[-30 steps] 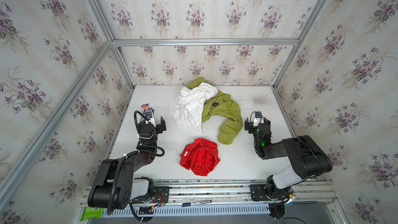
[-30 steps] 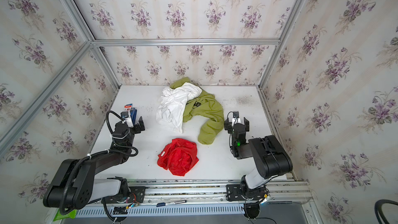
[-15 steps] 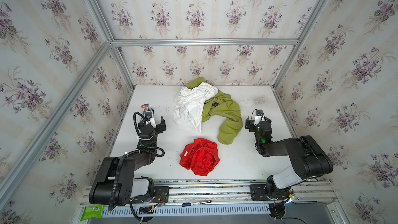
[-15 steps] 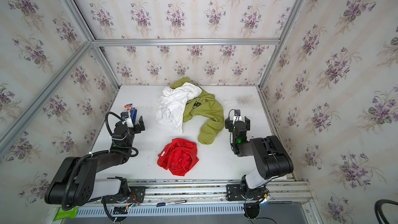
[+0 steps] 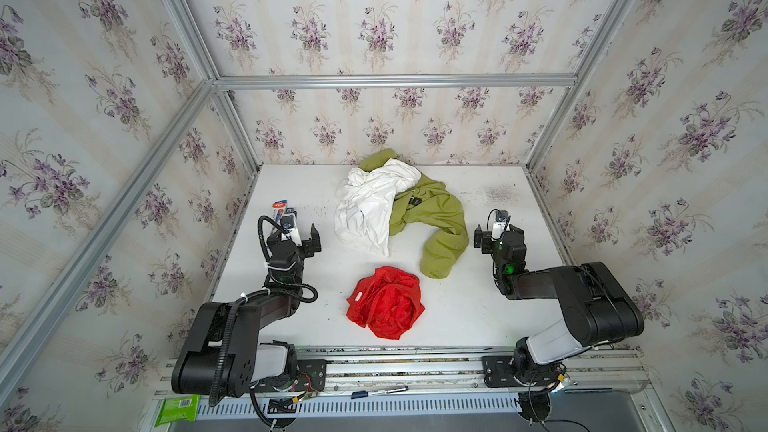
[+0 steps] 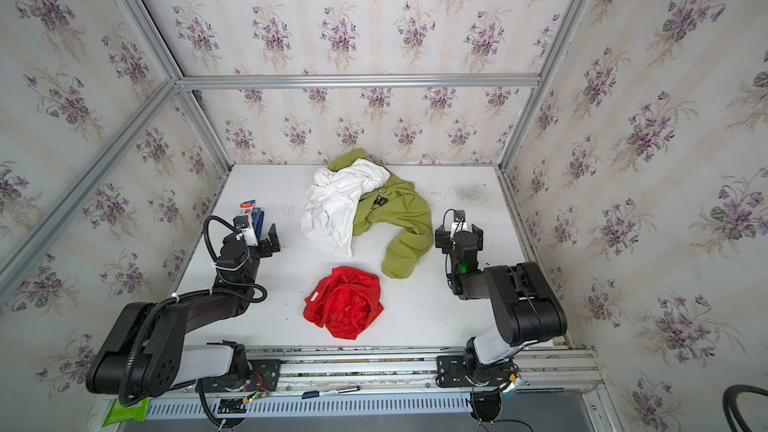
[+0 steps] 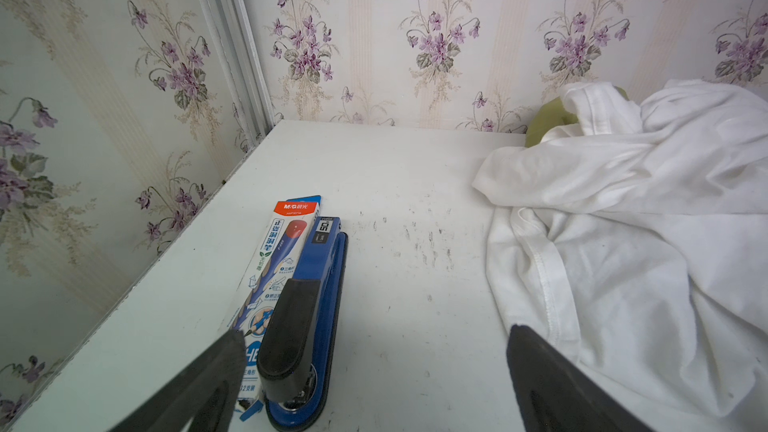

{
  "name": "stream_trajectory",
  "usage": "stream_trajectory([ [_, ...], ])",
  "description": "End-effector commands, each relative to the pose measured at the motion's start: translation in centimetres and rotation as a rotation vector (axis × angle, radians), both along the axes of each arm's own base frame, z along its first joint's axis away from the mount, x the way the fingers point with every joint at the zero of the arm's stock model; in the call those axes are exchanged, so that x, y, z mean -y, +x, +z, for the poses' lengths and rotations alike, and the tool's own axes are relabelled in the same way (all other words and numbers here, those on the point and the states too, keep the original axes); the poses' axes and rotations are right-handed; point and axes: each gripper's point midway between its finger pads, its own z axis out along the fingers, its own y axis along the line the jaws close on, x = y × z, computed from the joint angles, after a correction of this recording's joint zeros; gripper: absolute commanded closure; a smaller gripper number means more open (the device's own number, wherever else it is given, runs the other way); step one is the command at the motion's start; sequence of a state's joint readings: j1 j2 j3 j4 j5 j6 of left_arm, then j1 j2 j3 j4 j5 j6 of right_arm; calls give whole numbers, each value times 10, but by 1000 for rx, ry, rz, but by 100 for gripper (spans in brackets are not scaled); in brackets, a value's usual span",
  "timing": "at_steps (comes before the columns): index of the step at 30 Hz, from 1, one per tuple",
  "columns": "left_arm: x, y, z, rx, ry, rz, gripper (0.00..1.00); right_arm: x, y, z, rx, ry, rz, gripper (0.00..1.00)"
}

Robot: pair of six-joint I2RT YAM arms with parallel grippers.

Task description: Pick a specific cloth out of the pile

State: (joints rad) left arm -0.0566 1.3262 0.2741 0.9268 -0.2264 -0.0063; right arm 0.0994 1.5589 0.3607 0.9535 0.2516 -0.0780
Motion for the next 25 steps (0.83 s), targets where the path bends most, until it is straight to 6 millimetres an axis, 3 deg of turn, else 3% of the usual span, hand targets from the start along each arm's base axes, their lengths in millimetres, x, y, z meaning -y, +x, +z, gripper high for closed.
stream_trajectory([
  [1, 1, 2, 7, 23, 1, -5, 0, -3, 5, 5, 9, 31, 22, 0],
  [25, 1, 2, 7, 24, 0, -5, 0, -15, 7, -1, -35, 79, 140, 0],
])
